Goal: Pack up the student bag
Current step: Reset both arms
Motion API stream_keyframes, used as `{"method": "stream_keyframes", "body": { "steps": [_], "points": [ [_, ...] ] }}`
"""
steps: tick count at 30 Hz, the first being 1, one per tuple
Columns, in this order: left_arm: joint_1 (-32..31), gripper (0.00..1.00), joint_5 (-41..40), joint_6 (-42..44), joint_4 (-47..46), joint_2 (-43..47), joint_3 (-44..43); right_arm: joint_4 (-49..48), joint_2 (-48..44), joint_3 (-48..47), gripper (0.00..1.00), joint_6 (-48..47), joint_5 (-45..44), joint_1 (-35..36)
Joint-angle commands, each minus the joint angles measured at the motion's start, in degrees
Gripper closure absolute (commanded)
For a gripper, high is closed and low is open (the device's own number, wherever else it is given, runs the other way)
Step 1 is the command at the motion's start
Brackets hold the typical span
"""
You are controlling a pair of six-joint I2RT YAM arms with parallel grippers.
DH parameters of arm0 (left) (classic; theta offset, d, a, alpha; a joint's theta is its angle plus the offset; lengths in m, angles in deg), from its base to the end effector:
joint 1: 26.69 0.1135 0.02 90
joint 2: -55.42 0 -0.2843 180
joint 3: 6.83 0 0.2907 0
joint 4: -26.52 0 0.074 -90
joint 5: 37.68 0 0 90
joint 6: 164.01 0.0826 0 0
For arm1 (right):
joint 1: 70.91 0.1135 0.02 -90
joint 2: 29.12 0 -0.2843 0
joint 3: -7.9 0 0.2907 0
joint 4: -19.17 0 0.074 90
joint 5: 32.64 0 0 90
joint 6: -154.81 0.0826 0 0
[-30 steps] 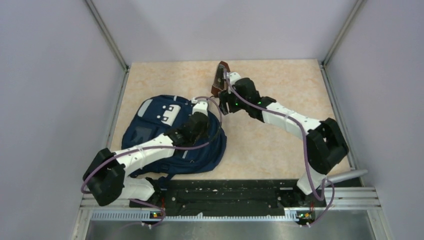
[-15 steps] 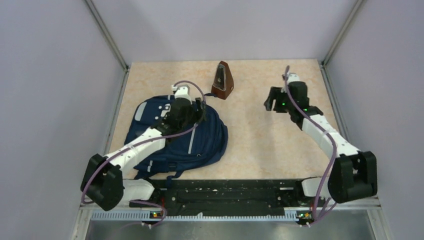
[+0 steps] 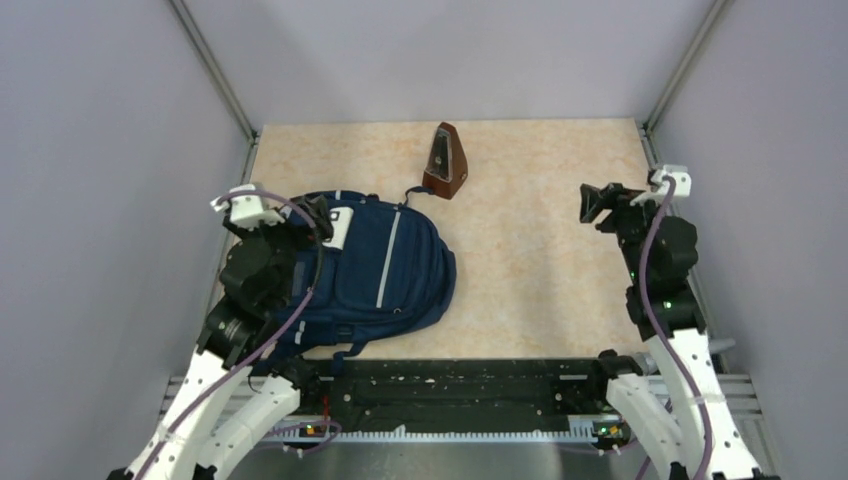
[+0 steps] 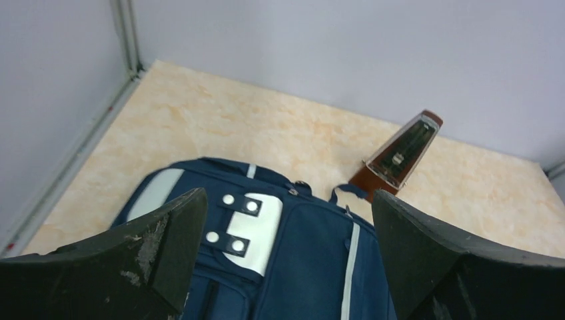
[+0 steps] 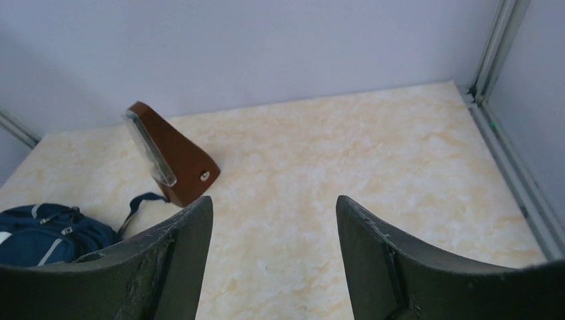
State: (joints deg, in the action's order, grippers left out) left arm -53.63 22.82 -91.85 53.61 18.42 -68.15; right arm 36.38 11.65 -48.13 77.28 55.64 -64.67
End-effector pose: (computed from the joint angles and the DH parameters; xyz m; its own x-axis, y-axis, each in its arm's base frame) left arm 0.1999 -0.0560 0.3973 -0.0275 -0.2851 -0.9581 -0.0552 0.9574 -0.2833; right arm 0.2404 0.0238 0.3703 -0.0500 0.2116 -0.9761 -0.0697 0.9742 0.2148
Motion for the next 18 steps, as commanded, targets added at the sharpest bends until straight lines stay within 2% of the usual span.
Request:
{"method": "stream_keyframes", "body": {
  "steps": [1, 7, 18],
  "points": [
    [0.12, 0.02, -3.36, 5.57, 1.72, 6.65, 1.73, -9.11, -8.4, 5.82, 0.33, -2.63, -2.56, 0.22],
    [0.05, 0.02, -5.85, 3.19, 2.85, 13.08, 5.54, -10.72, -16.34, 11.43, 0.33, -2.88, -6.4, 0.32],
    [0.05, 0.02, -7.26, 3.88, 3.89, 12.87, 3.88, -10.01, -14.71, 10.37, 0.33, -3.01, -7.03, 0.31]
  ]
}}
